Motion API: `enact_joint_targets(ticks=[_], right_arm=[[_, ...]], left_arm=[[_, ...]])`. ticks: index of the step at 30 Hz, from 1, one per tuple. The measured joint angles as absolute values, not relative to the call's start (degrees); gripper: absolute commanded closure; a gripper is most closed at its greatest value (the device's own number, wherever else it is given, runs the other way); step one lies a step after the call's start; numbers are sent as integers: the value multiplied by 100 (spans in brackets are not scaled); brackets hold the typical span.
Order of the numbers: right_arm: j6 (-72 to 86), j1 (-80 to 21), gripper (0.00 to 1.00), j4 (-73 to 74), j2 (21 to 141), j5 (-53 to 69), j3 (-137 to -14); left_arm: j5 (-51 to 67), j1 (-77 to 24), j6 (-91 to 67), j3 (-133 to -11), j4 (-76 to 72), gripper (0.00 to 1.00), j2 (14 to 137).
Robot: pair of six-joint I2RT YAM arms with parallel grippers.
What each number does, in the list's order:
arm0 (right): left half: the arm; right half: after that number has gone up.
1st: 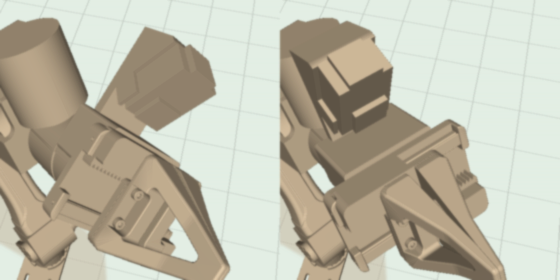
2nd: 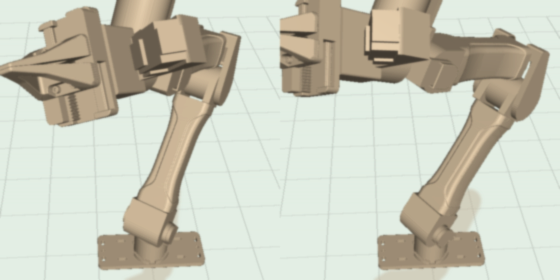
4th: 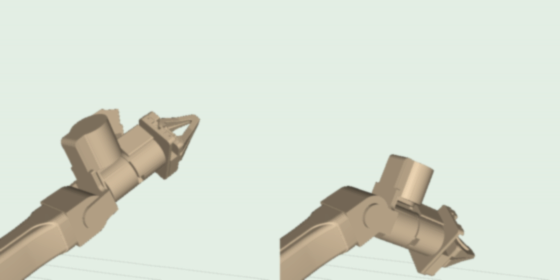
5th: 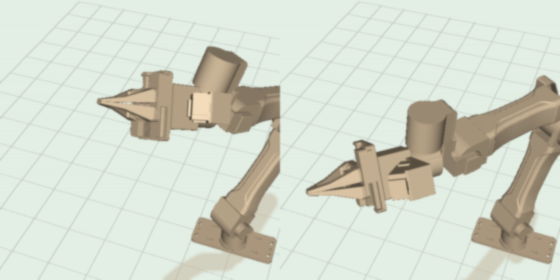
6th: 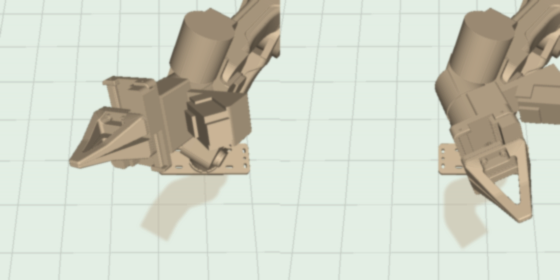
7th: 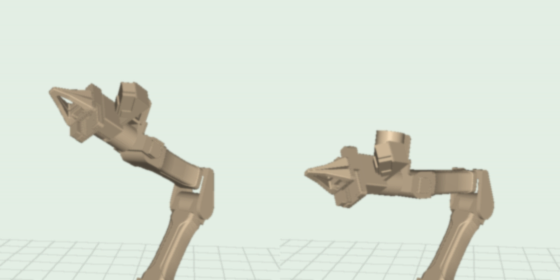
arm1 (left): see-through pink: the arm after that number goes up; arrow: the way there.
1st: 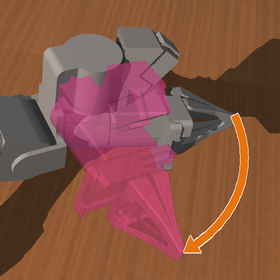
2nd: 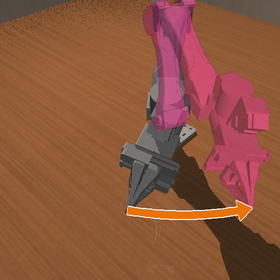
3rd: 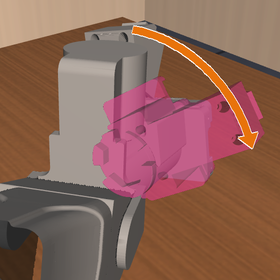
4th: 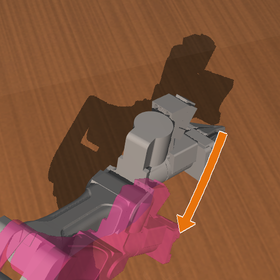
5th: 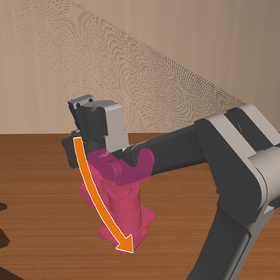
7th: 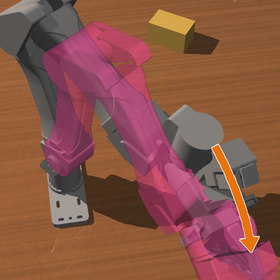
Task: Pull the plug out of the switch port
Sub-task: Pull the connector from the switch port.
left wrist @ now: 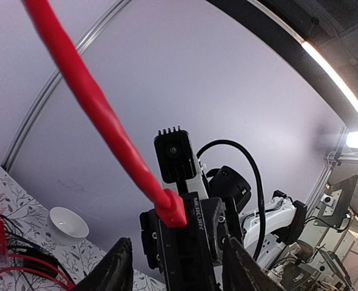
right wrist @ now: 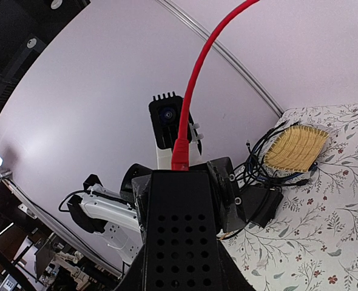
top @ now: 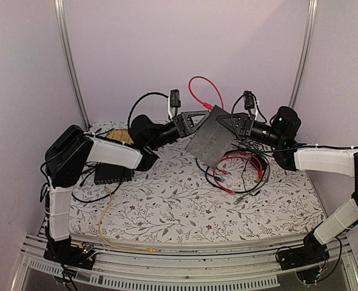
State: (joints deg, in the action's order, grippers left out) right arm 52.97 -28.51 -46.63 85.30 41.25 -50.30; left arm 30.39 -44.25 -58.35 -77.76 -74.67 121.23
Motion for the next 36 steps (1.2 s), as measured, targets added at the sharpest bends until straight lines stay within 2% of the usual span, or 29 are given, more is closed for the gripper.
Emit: enact_joint_targets(ticks=[14,36], right_arm=[[5315,-2851,99,-4672,8530,4233,-5030],[5308,-2851,99,-4670,8530,4390,-5030]], left_arm=[[3146,-4425,-5767,-7778,-7450,50,12123],[3273,-4397,-6139,-7900,-7459,58,12121]])
